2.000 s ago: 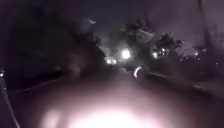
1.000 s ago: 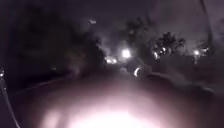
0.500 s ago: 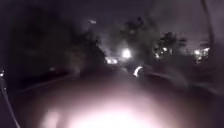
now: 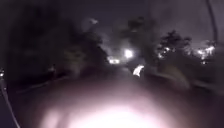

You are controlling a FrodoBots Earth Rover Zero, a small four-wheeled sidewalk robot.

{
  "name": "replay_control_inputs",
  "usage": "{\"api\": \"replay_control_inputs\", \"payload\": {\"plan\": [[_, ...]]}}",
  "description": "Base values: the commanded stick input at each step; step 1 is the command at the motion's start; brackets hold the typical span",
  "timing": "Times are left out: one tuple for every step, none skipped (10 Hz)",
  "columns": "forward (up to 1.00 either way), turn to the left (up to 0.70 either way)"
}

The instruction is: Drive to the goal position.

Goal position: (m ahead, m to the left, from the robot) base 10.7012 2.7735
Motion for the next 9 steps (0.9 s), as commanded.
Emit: {"api": "replay_control_inputs", "payload": {"plan": [[0.50,0.00],[0.50,0.00],[0.50,0.05],[0.50,0.00],[0.50,0.00],[0.50,0.02],[0.50,0.01],[0.50,0.00],[0.50,0.00]]}}
